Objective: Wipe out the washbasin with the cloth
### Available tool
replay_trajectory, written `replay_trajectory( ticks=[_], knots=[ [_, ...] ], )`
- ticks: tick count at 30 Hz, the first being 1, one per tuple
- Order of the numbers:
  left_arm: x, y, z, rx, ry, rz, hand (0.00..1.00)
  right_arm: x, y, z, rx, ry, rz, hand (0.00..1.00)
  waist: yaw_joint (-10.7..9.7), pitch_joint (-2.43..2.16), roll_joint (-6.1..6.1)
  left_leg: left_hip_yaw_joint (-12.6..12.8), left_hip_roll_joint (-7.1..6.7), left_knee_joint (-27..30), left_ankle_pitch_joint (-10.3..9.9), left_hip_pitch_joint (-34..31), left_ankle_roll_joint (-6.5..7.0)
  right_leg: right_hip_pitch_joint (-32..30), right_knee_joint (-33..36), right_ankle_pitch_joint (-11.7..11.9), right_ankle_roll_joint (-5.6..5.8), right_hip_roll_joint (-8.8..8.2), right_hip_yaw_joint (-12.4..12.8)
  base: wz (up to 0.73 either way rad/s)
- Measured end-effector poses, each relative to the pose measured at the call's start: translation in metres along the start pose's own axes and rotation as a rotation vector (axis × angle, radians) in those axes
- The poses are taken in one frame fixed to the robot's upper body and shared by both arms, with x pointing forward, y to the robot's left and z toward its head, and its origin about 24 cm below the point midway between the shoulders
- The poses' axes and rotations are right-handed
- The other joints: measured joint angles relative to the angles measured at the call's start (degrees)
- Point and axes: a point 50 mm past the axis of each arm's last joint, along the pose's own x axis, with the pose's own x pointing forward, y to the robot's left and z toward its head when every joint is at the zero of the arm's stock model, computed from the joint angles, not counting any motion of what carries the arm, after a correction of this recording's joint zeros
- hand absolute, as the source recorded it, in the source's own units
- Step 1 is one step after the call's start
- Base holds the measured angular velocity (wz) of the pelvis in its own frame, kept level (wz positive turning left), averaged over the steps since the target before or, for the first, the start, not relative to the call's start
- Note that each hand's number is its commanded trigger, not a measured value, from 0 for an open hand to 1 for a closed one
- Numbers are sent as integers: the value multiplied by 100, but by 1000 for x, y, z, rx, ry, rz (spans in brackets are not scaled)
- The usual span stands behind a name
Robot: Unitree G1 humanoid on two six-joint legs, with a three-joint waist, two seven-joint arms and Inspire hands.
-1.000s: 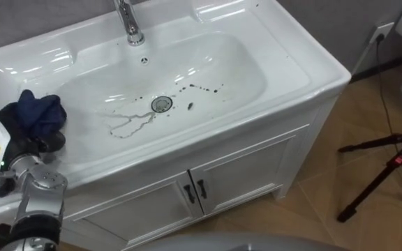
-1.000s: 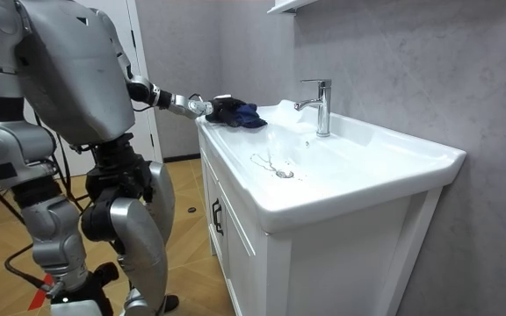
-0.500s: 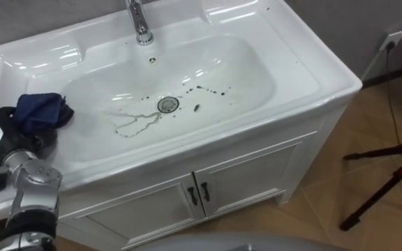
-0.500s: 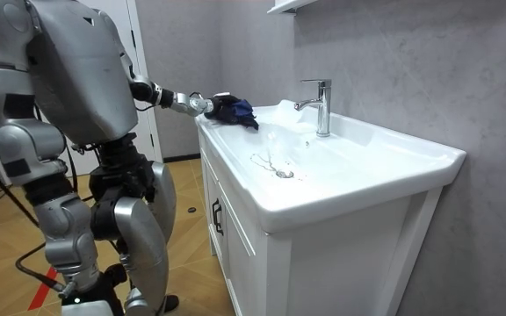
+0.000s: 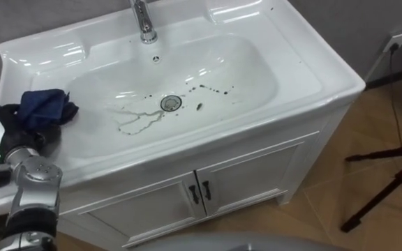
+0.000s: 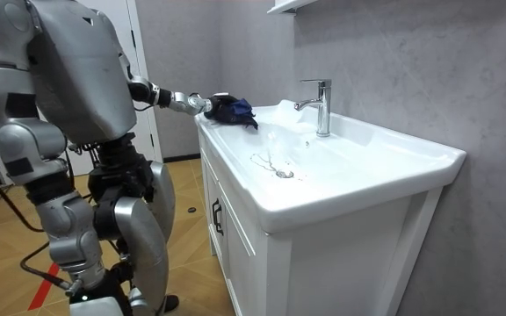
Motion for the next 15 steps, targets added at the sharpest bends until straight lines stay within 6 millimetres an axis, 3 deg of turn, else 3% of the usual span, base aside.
replay_trajectory(
  ticks=[2, 5, 7, 9, 11, 15],
  knots=[
    [0, 1, 8, -32, -21, -1, 100, 0, 0, 2, 8, -20, -1, 0, 52, 47, -19, -9, 11, 3, 1, -30, 2, -24, -27, 10, -9, 16, -1, 4],
    [-1, 0, 17, -65, -37, -2, 100, 0, 0, 5, 21, -46, 2, 0, 53, 55, -18, -93, 20, 3, 1, -170, 2, -110, -87, 51, -13, 14, -70, 9],
    [-2, 0, 22, -97, -48, -2, 100, 0, 0, 6, 19, -55, 2, 0, 45, 92, -24, -128, 20, 2, 1, -203, 2, -124, -101, 54, -14, 14, -97, 12],
    [-3, 1, 30, -121, -68, -2, 100, 0, 0, 8, 18, -63, 1, 0, 9, 84, 6, -168, 22, 8, 0, -245, 0, -122, -145, 52, -18, 7, -162, 15],
    [-5, 3, 46, -149, -130, 5, 100, 0, 0, 10, 18, -85, -6, 0, 11, 122, -36, -188, 29, 19, 1, -280, -1, -107, -227, 72, -25, 16, -168, 3],
    [-8, 8, 63, -183, -202, 29, 100, -1, -1, 12, 0, -112, -27, 0, -38, 127, -31, -173, 30, 19, 1, -276, -1, -34, -330, 115, -15, 15, -156, -2]
  ],
)
